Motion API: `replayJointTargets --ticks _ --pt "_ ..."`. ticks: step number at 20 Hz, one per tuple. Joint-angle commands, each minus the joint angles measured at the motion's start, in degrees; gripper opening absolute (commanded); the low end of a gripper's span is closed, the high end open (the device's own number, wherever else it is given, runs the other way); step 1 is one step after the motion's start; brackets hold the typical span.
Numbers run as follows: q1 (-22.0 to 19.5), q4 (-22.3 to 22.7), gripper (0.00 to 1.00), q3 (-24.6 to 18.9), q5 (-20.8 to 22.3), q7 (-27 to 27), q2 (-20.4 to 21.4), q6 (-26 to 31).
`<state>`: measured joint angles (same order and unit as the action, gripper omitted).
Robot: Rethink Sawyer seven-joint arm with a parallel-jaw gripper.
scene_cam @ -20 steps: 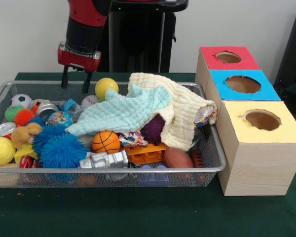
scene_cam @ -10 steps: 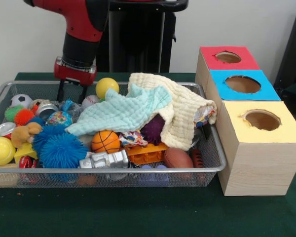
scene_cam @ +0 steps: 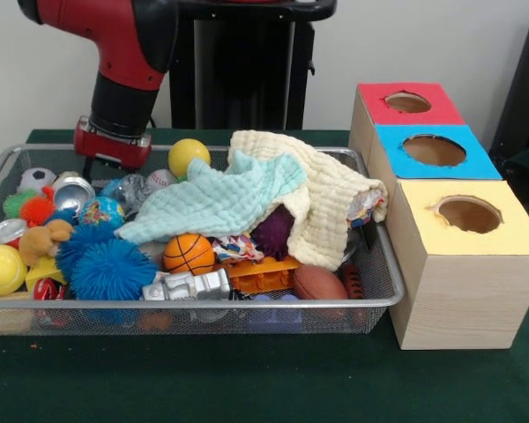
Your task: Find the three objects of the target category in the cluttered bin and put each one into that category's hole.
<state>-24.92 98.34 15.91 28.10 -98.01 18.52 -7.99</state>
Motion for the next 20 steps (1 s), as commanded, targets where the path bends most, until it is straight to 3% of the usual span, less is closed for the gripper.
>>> replayJointTargets --ticks 1,6,9,14,20 --pt "-2.52 -2.00 1.00 -6.35 1.26 -4.25 -7.31 5.26" --pt "-2.58 0.71 1.00 -7.58 4.17 -5.22 -4.37 -1.47" --pt "-1.53 1.82 1.00 -7.16 4.82 -5.66 -2.44 -2.73" --pt "-1.38 3.78 1.00 -8.24 6.43 -5.26 1.68 -1.46" --pt "2.30 4.85 1.00 -4.22 5.17 -5.20 5.07 1.78"
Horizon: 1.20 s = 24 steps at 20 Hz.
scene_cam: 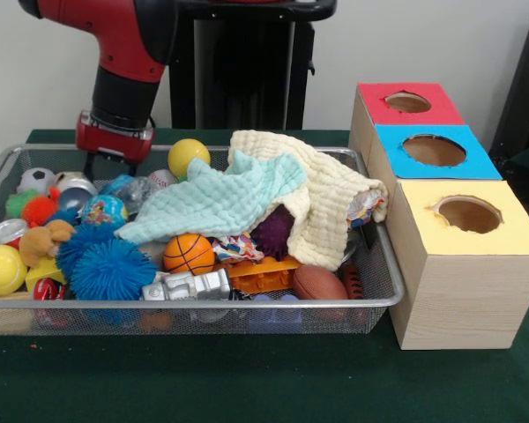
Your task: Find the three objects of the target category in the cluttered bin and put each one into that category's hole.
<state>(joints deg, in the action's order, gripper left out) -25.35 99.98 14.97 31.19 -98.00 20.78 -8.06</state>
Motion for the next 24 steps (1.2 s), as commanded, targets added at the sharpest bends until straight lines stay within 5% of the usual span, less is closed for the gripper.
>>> replayJointTargets --ticks 1,7,15,24 --pt "2.81 3.65 1.00 -3.32 1.98 -5.13 3.60 2.67" --pt "1.95 5.45 1.00 -6.32 2.13 -3.12 8.14 7.32" --pt "3.50 4.42 1.00 -5.83 2.62 -3.49 5.85 4.79" --pt "0.01 4.05 1.00 -12.31 4.15 -1.80 2.39 7.57"
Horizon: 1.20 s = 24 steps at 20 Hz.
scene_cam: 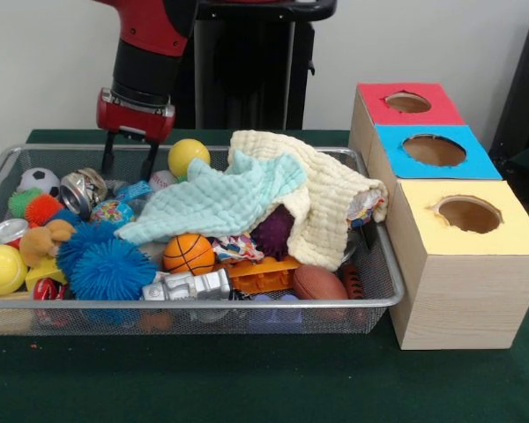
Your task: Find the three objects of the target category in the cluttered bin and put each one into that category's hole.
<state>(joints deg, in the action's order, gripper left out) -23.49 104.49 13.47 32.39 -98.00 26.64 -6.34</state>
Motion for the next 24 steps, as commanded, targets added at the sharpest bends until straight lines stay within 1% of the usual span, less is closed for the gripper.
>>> replayJointTargets --ticks 1,5,9,12,13,14,16,17,18,20,24 --pt "-1.58 -0.33 1.00 -10.83 2.85 -2.08 -3.52 5.80" --pt "0.02 -0.44 1.00 -10.15 2.12 -3.10 -3.85 5.10" --pt "-0.33 -1.33 1.00 -10.70 2.44 -3.07 -5.03 4.17" --pt "-0.41 -1.66 1.00 -10.87 3.73 -2.41 -5.08 2.96" --pt "0.25 -1.94 1.00 -10.39 4.34 -2.17 -4.90 2.13" --pt "1.89 -2.27 1.00 -8.96 5.37 -1.75 -4.48 0.56" --pt "3.09 -2.83 1.00 -9.00 7.70 0.22 -3.48 0.99" --pt "2.99 -3.05 1.00 -9.89 8.95 1.31 -2.97 1.95" --pt "2.66 -3.37 1.00 -11.74 11.25 3.74 -2.12 3.89" --pt "2.92 -3.97 1.00 -13.23 13.96 5.79 -0.91 5.89" --pt "3.45 -4.21 1.00 -13.71 16.32 4.88 -0.24 6.94"
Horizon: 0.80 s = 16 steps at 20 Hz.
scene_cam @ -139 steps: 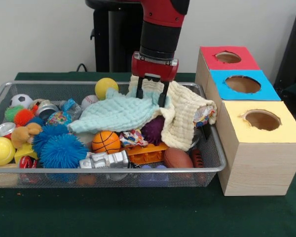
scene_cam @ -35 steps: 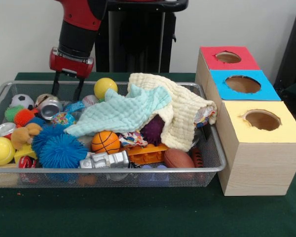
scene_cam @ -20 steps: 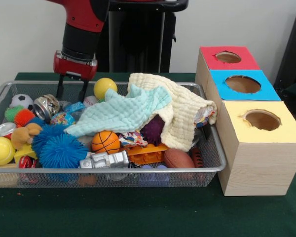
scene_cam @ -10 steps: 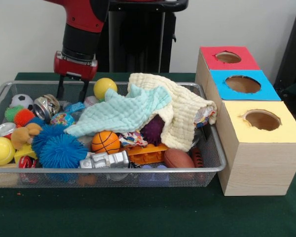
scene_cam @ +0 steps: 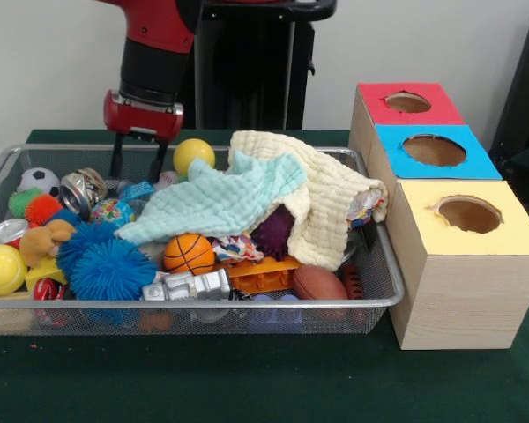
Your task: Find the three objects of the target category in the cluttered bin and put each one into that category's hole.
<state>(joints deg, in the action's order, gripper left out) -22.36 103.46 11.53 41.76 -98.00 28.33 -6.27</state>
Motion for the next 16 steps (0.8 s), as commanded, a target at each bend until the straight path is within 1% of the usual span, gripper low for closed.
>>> replayJointTargets --ticks 1,7,10,12,16 --pt "2.08 -3.17 1.00 -12.15 7.29 4.46 -1.95 7.15" --pt "1.83 -4.62 1.00 -14.16 9.06 3.87 -1.94 8.82" --pt "1.20 -6.15 1.00 -15.18 9.94 3.64 -3.34 8.80" --pt "1.30 -7.37 1.00 -15.06 10.59 3.12 -4.47 8.24" --pt "0.59 -9.83 1.00 -15.78 10.94 2.41 -7.04 8.44"
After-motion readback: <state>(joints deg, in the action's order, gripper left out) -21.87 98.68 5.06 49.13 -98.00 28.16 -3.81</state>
